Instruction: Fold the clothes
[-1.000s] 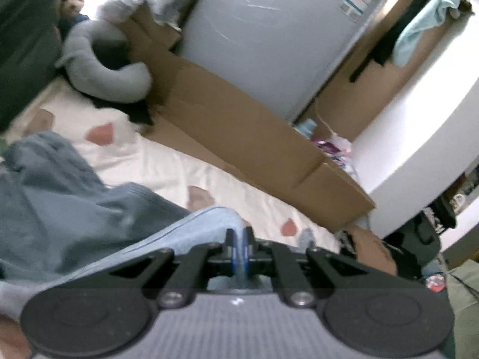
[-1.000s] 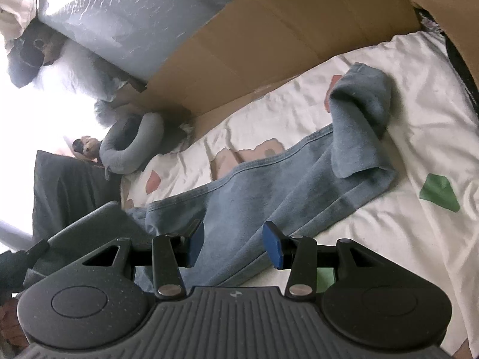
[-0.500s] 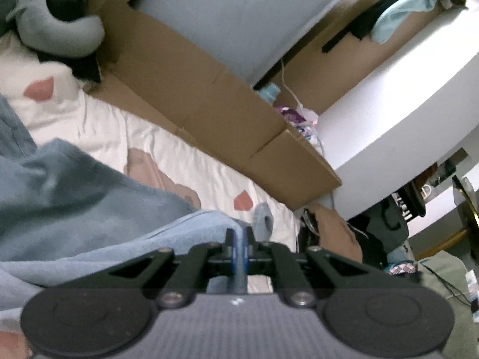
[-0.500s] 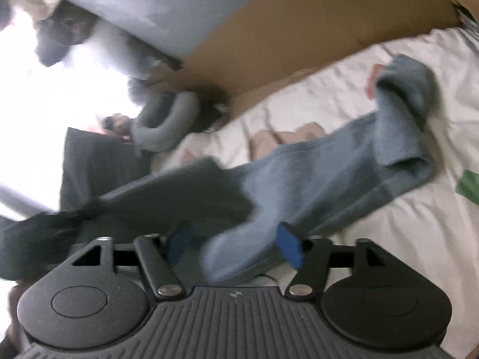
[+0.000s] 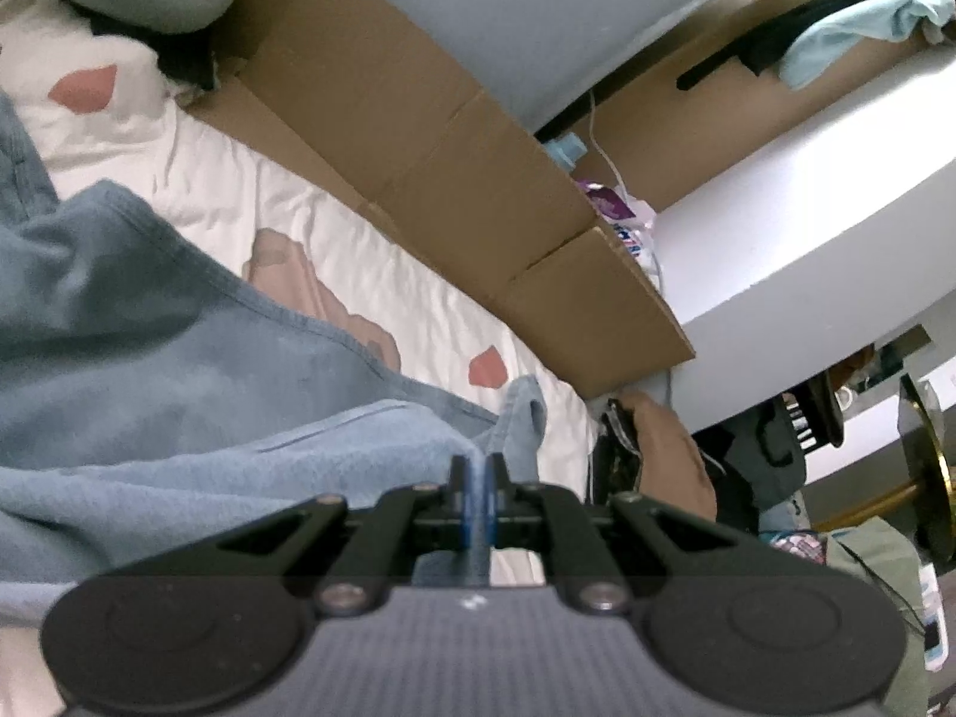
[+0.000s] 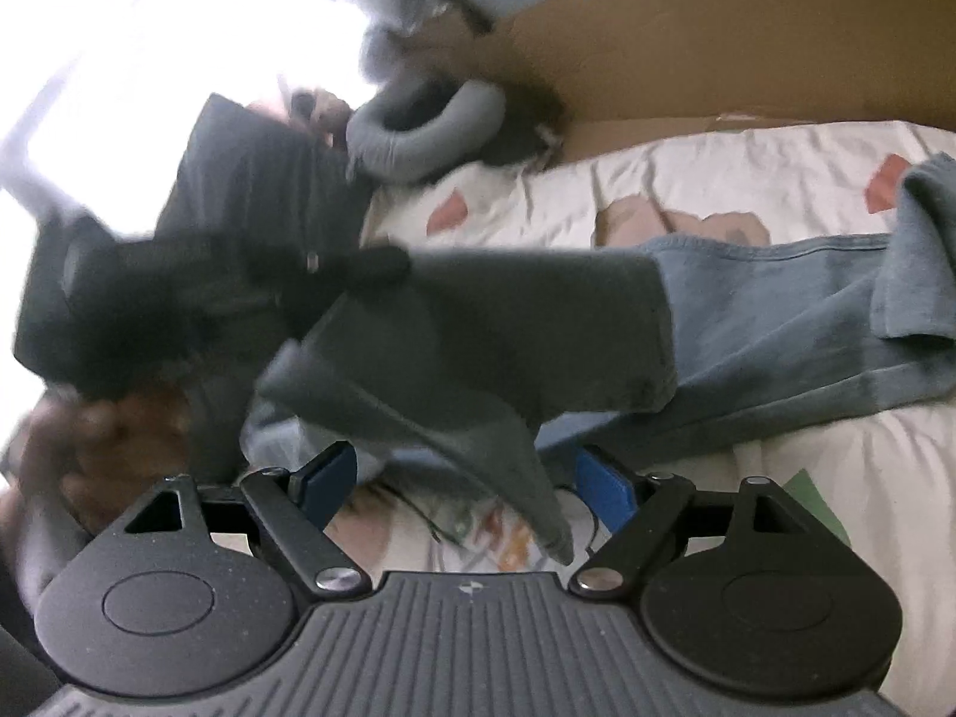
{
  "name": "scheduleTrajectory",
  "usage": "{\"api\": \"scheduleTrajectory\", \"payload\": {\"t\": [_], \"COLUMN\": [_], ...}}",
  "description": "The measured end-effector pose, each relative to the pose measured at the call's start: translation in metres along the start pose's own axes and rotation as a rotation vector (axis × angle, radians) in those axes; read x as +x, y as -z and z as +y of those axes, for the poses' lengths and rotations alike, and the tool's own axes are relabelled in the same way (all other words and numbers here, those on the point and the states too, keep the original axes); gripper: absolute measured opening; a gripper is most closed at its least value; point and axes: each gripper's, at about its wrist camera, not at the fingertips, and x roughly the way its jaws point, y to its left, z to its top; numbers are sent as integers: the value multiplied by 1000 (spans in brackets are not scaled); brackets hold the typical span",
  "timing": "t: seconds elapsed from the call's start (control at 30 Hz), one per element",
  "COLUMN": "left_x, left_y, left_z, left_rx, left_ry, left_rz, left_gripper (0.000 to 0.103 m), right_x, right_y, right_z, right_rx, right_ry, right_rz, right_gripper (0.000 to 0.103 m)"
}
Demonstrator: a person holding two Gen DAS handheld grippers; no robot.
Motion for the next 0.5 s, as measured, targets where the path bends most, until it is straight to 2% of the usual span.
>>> {"api": "scheduleTrajectory", "payload": {"t": [0.03, 0.07, 0.1, 0.13, 0.17, 0.2, 0.33, 0.5], "left_x": [1, 1, 2, 2, 3, 3, -1, -28], "left_y": [1, 1, 2, 3, 4, 4, 9, 17], "left_z": [1, 1, 2, 3, 3, 4, 12, 31], "left_rx": [2, 4, 7, 9, 11, 15, 29, 22], "left_ry": [-3, -5, -8, -11, -13, -20, -70, -146], "left_rz": [3, 6, 10, 13, 16, 22, 36, 9], "left_gripper": [4, 4, 5, 5, 5, 6, 9, 26], "right_x": [5, 8, 10, 12, 13, 13, 5, -16], "right_y": [1, 2, 3, 3, 3, 3, 4, 5], "right_z": [2, 3, 4, 4, 5, 5, 1, -6], "right_rx": [-16, -28, -39, -50, -66, -80, -81, -73], "right_ry": [14, 18, 20, 21, 38, 56, 113, 208], "right_rz": [5, 10, 14, 18, 27, 31, 29, 23], "right_gripper": [82, 71, 49, 40, 21, 6, 2, 1]}}
